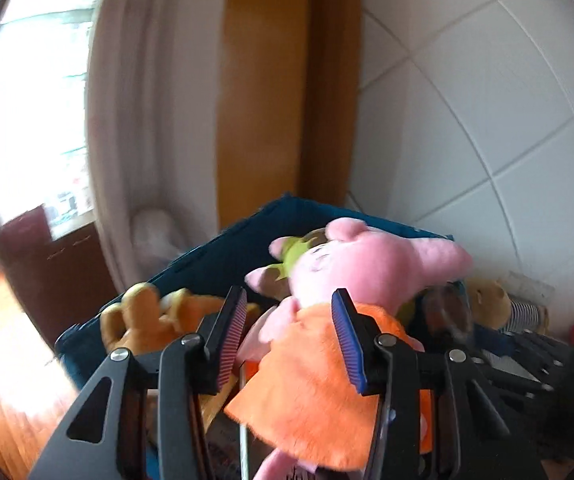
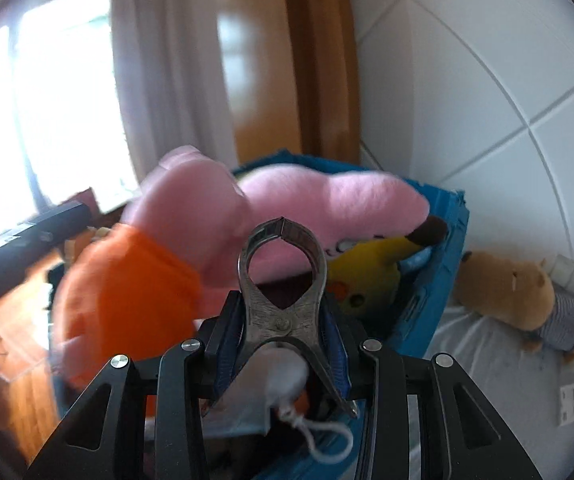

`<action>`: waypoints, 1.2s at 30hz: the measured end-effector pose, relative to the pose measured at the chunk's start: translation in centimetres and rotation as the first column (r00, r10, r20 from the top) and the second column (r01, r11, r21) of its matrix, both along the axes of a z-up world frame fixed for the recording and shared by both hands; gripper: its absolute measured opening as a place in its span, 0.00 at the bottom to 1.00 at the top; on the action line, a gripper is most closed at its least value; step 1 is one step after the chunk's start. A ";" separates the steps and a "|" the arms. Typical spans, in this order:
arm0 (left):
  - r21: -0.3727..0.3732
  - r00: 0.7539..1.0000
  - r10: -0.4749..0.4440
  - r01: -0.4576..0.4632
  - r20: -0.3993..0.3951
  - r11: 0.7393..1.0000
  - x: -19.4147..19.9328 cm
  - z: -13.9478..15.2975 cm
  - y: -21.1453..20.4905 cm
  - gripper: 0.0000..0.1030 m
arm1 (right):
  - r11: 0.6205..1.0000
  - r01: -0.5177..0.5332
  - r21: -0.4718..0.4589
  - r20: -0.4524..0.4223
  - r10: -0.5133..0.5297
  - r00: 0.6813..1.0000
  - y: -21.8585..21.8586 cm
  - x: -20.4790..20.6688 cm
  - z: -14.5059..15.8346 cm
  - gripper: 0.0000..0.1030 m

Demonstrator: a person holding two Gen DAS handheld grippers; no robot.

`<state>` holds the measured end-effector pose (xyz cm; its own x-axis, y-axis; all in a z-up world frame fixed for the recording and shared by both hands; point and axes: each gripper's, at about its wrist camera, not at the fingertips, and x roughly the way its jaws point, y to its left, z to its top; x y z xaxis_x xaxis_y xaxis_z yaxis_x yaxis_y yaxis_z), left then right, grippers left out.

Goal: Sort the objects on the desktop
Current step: 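Carry the pig and pliers over the blue crate and open both tools, then move both tools back toward the white booklet on the bed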

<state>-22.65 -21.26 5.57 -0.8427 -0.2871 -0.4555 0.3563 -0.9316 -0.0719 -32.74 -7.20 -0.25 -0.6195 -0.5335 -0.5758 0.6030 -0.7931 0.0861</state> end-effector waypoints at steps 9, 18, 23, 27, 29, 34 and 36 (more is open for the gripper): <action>-0.022 0.988 -0.147 0.146 -0.044 0.989 0.9 0.6 3.1 0.90 | 0.997 0.065 -0.038 -0.060 -0.068 0.996 3.8 1.0 -0.1 0.93; -0.102 0.954 -0.298 0.293 -0.031 0.951 4.6 -0.1 8.9 0.90 | 0.989 0.122 -0.086 -0.048 -0.126 0.991 13.0 9.2 0.0 0.95; -0.117 0.943 -0.332 0.331 0.008 0.936 7.0 -1.9 12.1 0.90 | 0.989 0.146 -0.019 0.019 -0.146 0.989 17.3 13.0 -4.5 0.88; -0.090 0.938 -0.342 0.346 0.053 0.934 8.4 -4.0 14.8 0.90 | 0.984 0.176 0.034 0.066 -0.178 0.982 20.3 14.5 -7.8 0.84; -0.077 0.940 -0.332 0.337 0.078 0.938 9.0 -5.2 16.3 0.90 | 0.982 0.183 0.050 0.075 -0.187 0.980 21.4 15.0 -8.7 0.83; -0.052 0.948 -0.296 0.303 0.117 0.951 12.4 -8.2 18.4 0.90 | 0.988 0.140 0.062 0.102 -0.146 0.984 22.6 15.7 -10.4 0.74; -0.043 0.952 -0.271 0.279 0.144 0.959 13.9 -9.4 18.9 0.90 | 0.992 0.112 0.062 0.123 -0.119 0.985 22.9 16.2 -11.7 0.64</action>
<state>-8.73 -2.34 -3.87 -0.8247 -0.0842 -0.5592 0.0880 -0.9959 0.0202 -16.57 15.73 -11.91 -0.5953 -0.4285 -0.6797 0.4943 -0.8622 0.1107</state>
